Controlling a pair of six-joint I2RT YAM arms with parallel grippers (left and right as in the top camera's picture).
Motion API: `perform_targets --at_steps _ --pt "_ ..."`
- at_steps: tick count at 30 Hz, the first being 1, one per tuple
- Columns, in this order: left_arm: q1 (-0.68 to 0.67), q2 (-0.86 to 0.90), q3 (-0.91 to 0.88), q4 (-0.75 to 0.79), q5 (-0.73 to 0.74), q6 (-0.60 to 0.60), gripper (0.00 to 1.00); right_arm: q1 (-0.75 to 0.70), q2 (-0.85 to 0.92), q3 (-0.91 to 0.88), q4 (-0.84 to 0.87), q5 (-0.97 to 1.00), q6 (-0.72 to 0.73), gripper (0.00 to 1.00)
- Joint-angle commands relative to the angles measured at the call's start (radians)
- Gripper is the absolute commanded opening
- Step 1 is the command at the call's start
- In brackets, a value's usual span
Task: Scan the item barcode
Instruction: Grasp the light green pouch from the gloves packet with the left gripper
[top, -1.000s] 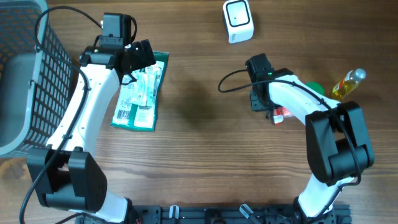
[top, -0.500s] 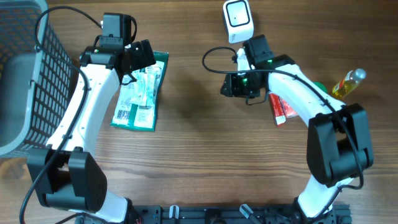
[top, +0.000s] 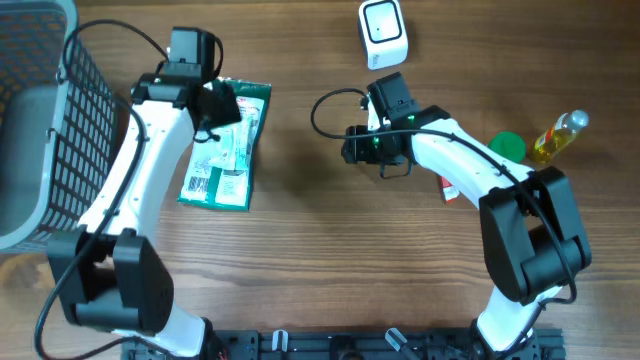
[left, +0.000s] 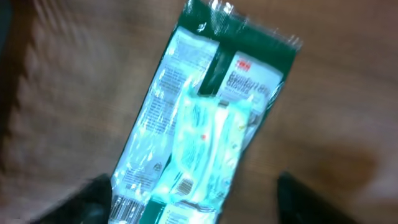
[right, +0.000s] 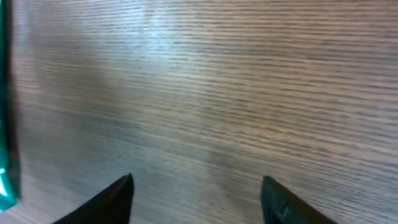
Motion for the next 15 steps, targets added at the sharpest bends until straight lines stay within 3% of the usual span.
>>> perform_targets --at_steps 1,3,6,9,11,15 --pt "0.018 0.074 -0.048 -0.032 -0.009 0.002 0.56 0.000 0.021 -0.045 0.044 0.043 0.010 0.70" --pt "0.037 0.101 -0.067 -0.040 -0.007 0.003 0.56 0.000 0.021 -0.050 0.050 0.043 0.010 0.71" --pt "0.094 0.138 -0.086 -0.040 0.133 0.076 0.55 0.000 0.021 -0.051 0.050 0.043 0.009 0.72" --pt "0.142 0.158 -0.086 -0.038 0.250 0.090 0.61 0.000 0.021 -0.051 0.053 0.043 0.010 0.73" --pt "0.165 0.171 -0.086 -0.032 0.392 0.185 0.64 0.000 0.021 -0.051 0.053 0.043 0.010 0.73" --pt "0.166 0.183 -0.088 -0.019 0.423 0.192 0.71 0.000 0.021 -0.050 0.053 0.043 0.009 0.73"
